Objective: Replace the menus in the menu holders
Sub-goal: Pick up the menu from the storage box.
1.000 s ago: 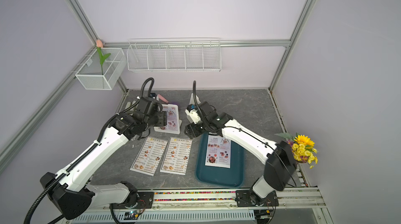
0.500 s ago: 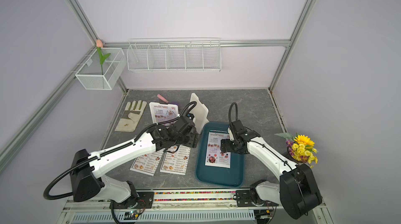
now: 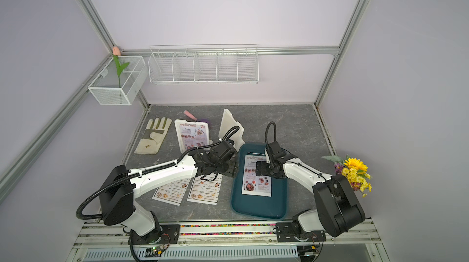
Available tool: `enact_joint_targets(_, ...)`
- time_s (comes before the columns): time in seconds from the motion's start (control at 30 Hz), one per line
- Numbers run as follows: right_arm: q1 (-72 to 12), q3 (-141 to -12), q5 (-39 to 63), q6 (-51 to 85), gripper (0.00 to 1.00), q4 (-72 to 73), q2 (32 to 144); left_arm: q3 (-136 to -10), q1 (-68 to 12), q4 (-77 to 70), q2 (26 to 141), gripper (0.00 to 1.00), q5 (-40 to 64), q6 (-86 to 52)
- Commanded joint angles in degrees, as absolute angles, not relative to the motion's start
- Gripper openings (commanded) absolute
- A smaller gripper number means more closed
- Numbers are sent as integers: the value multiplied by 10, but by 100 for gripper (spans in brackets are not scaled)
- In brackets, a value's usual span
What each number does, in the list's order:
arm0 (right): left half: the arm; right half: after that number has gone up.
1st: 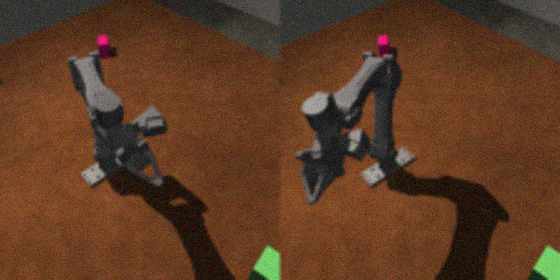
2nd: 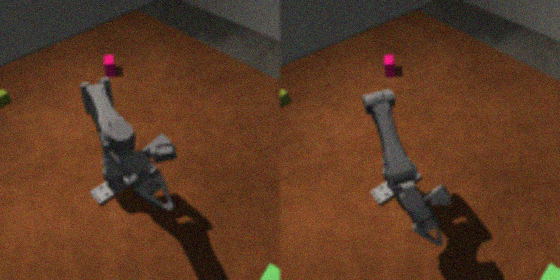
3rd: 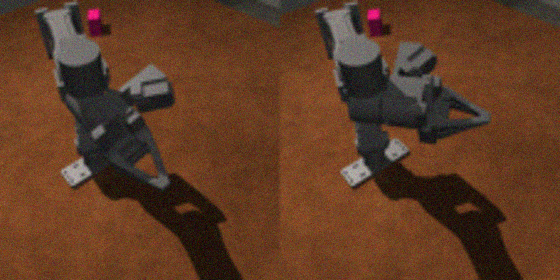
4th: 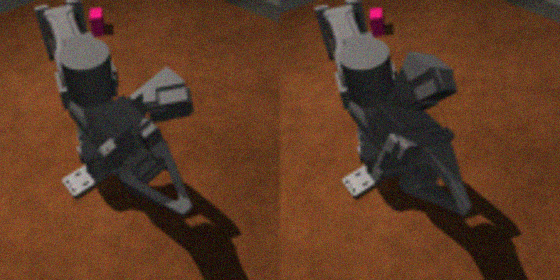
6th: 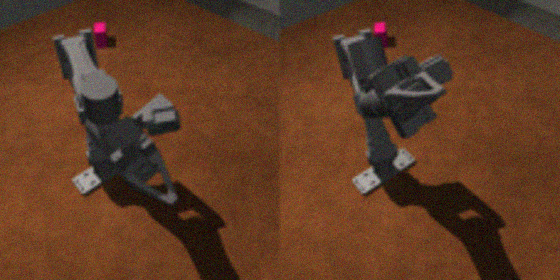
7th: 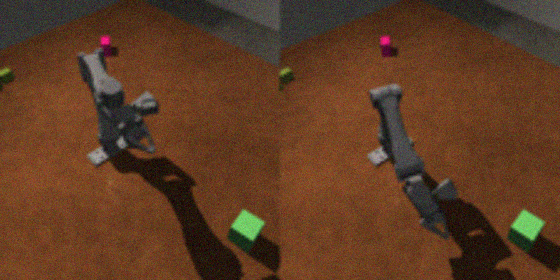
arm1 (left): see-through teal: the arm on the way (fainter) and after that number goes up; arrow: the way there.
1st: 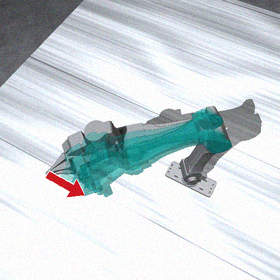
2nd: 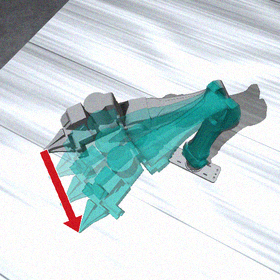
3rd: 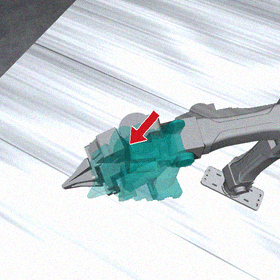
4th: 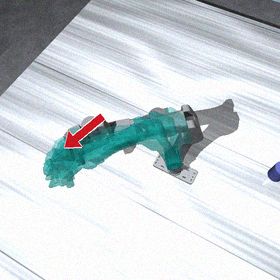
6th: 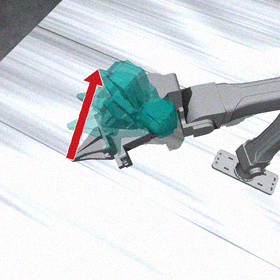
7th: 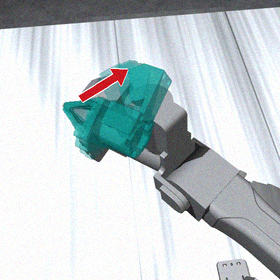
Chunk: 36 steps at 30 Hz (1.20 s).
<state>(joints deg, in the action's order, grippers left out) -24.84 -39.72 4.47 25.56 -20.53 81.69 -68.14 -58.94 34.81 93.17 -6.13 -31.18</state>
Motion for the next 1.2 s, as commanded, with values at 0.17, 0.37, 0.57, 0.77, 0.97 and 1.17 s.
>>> enact_joint_targets(0.17, -324, -398, 75, 310, 89, -195, 878, -683, -592, 352, 945, 74, -78, -328)
enact_joint_targets(0.37, -344, -401, 81, 322, 89, -195, 875, -690, -591, 349, 963, 72, -93, -342)
enact_joint_targets(0.57, -354, -392, 94, 336, 88, -187, 838, -709, -591, 337, 982, 68, -88, -356)
enact_joint_targets(0.77, -354, -381, 107, 338, 87, -177, 825, -738, -590, 334, 1011, 65, -93, -363)
enact_joint_targets(0.97, -354, -378, 106, 339, 86, -177, 824, -753, -590, 345, 1027, 44, -108, -366)
enact_joint_targets(1.17, -353, -385, 100, 332, 87, -186, 825, -764, -589, 365, 1029, 24, -131, -359)
